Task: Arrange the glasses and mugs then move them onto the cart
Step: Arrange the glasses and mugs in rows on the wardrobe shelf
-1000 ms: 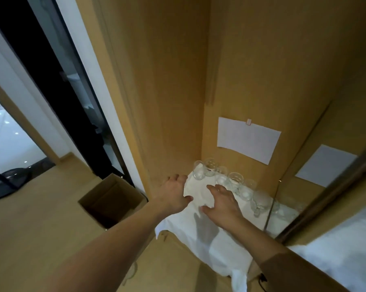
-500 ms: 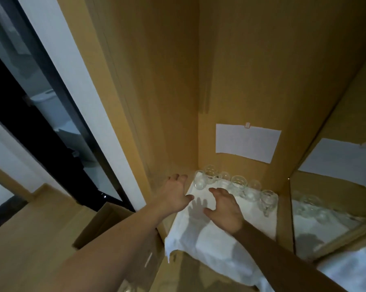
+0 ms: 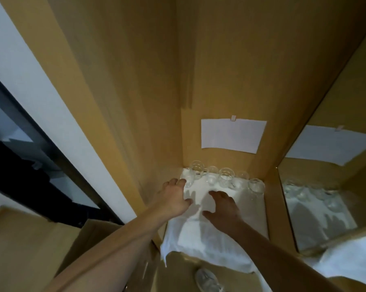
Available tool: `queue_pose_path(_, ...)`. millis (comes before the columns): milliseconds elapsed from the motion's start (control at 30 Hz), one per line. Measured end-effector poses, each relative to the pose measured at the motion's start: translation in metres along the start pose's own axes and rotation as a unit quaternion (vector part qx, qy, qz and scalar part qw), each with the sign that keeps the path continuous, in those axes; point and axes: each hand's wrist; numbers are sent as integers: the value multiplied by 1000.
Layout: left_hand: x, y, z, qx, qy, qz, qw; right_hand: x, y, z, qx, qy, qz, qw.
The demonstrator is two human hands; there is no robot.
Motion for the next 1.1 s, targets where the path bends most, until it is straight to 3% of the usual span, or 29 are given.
queue_pose_path(500,-37,153,-9,93,-35,40,994,-9,161,-48,-52,46,51,996)
queue_pose_path(867,-123,240,27,144,-55,98,983,-78,247,-97,-141,87,106,980)
queue_pose_path(1100,-180,287,60,150,-55,67,985,-130,302,-128,-119,56,89,987)
Point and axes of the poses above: each hand's wrist, its own y-axis towards the middle knuckle, its own x-axis out of the back of the hand, z = x × y, and after that the axes turned 4 degrees about -z, right-handed
